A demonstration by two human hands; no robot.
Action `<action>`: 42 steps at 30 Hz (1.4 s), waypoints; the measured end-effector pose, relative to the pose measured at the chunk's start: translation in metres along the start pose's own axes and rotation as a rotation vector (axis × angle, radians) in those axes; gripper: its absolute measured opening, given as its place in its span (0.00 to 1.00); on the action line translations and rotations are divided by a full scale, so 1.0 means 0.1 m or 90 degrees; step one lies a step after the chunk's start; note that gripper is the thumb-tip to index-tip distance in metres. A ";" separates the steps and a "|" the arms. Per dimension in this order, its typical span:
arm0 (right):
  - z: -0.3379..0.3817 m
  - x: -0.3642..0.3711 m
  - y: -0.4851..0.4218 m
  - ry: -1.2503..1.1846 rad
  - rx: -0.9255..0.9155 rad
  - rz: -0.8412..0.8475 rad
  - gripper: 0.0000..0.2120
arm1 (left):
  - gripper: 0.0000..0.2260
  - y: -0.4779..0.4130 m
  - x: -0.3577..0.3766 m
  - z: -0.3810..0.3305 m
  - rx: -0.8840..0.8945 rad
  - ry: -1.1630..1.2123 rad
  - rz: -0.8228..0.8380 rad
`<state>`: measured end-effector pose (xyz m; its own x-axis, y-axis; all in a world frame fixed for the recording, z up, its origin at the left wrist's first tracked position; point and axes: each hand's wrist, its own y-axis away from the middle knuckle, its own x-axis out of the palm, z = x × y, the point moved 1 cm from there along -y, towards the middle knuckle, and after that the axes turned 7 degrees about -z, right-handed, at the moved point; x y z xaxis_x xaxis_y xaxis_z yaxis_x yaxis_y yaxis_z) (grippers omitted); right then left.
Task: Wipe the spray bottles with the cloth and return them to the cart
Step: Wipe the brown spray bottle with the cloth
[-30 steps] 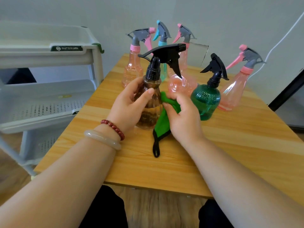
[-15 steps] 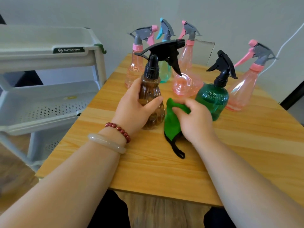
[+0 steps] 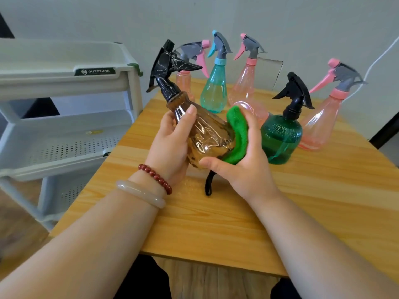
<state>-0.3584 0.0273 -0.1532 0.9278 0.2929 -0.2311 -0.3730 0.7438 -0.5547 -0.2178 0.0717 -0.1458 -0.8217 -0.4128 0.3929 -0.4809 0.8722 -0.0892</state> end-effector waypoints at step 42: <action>0.04 0.02 0.02 0.345 -0.417 -0.151 0.11 | 0.26 -0.03 0.10 0.19 -0.054 0.033 -0.026</action>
<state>-0.3574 0.0310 -0.1516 0.9114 -0.2740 -0.3072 -0.2560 0.2070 -0.9443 -0.2305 0.0603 -0.1594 -0.7837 -0.4363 0.4422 -0.4845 0.8748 0.0044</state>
